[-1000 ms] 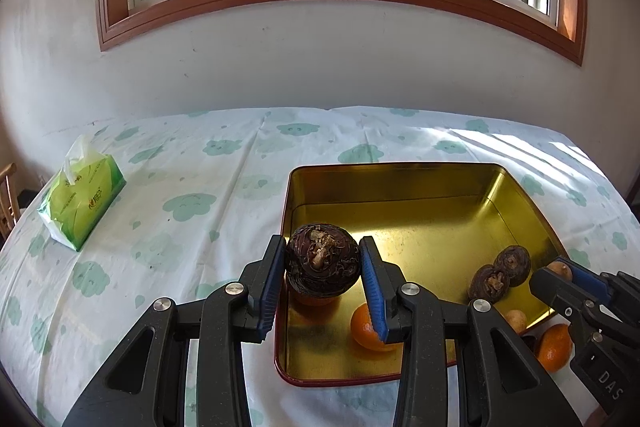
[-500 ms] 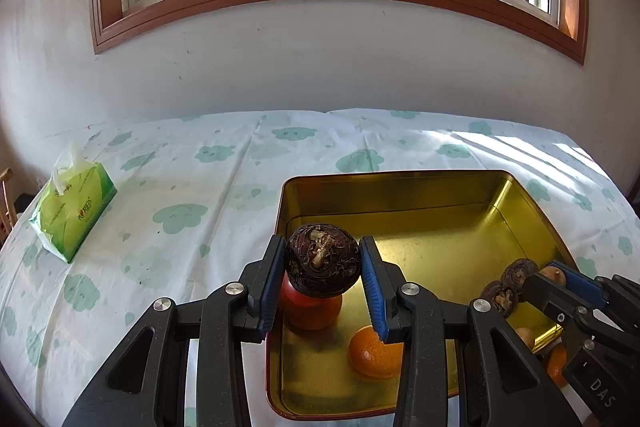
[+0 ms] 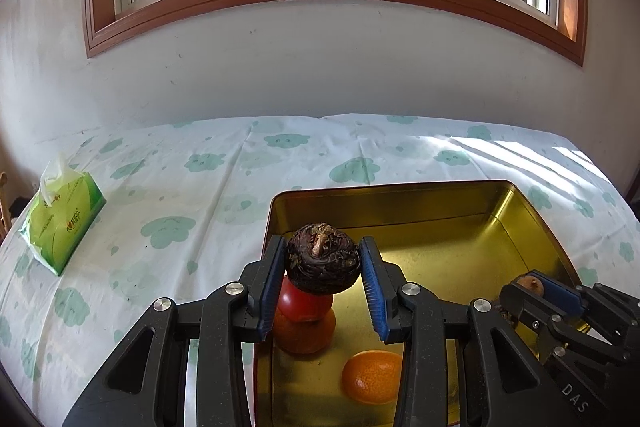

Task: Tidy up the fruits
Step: 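Lower both held fruits into the tin and open both tools to release them, then withdraw both open tools from the tin toward the orange and dark plum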

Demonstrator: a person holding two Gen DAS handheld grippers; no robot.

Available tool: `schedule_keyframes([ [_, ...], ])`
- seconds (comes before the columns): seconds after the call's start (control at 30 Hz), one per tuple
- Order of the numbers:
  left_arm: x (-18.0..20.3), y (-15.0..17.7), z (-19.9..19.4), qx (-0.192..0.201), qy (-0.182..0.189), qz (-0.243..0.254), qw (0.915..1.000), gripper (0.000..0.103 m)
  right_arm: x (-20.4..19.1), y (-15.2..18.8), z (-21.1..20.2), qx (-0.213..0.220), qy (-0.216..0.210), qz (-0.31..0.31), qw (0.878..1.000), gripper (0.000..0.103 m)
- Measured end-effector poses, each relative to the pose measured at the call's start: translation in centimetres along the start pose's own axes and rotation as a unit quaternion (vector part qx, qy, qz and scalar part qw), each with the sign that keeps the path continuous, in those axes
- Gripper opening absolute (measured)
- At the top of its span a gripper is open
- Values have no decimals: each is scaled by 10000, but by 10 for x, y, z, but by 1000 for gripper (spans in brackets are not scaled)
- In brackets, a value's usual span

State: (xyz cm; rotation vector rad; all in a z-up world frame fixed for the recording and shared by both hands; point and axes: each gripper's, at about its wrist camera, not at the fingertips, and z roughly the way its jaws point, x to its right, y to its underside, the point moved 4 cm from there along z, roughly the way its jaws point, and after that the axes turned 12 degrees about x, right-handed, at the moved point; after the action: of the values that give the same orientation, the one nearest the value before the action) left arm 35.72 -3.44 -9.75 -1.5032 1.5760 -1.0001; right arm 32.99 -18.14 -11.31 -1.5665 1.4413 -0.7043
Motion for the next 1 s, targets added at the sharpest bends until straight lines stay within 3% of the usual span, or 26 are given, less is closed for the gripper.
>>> schedule_keyframes([
  [0.17, 1, 0, 4, -38, 59, -73, 9999, 44, 1, -2, 6, 30, -53, 13, 10000, 24],
  [0.3, 2, -4, 2, 137, -37, -40, 9999, 64, 2, -5, 7, 100, -114, 55, 9999, 26],
  [0.43, 3, -6, 2, 213, -74, 21, 9997, 71, 4, -8, 5, 214, -151, 116, 9996, 31],
  [1.0, -2, -6, -4, 235, -159, -30, 9996, 74, 18, -13, -26, 482, -95, 369, 9981, 35],
])
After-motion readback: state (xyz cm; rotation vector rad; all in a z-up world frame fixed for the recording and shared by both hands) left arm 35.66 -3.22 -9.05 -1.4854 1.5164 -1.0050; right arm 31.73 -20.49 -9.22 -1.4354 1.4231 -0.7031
